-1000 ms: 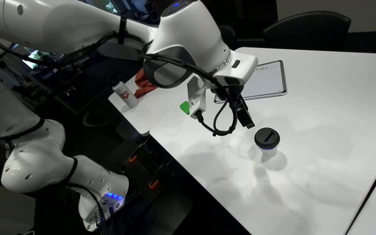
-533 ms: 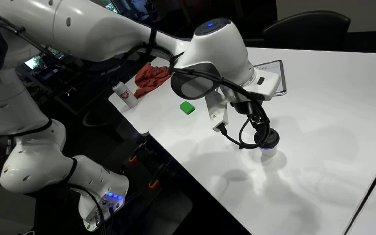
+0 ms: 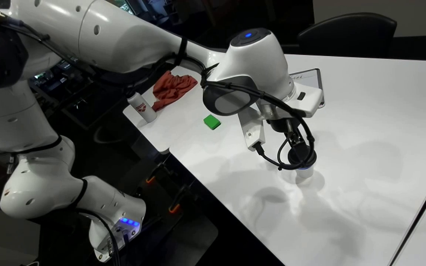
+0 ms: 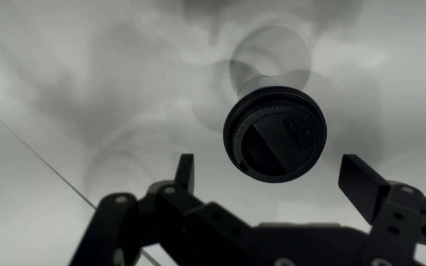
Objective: Remove the black lid from the white and blue coffee cup
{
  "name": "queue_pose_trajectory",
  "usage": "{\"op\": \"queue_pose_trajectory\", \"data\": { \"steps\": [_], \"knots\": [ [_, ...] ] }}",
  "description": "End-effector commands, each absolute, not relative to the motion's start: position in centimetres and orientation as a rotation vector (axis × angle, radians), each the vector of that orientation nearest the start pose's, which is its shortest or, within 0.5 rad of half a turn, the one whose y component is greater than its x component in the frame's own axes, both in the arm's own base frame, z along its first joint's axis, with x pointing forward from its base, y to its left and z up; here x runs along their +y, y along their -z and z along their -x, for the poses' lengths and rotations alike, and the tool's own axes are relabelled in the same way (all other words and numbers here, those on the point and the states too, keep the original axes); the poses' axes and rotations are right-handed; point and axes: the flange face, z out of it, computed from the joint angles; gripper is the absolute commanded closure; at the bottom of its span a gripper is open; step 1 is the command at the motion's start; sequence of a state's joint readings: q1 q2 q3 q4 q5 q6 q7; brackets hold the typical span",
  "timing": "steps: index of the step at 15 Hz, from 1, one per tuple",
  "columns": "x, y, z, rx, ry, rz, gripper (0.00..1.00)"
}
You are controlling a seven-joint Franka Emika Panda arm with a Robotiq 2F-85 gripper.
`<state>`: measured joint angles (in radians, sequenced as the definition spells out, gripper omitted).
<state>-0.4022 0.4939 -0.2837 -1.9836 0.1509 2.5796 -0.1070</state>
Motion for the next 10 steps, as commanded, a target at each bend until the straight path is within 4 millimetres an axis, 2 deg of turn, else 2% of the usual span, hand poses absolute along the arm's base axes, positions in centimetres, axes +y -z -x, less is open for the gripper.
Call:
{"op": "queue_pose_trajectory", "data": {
  "steps": [1,10],
  "knots": [
    [-39.2,-23.3,-48.8,1.056,0.166,3.051,0.00],
    [-38.5,-21.5,-49.9,1.047,0.147,3.056,0.00]
  ]
}}
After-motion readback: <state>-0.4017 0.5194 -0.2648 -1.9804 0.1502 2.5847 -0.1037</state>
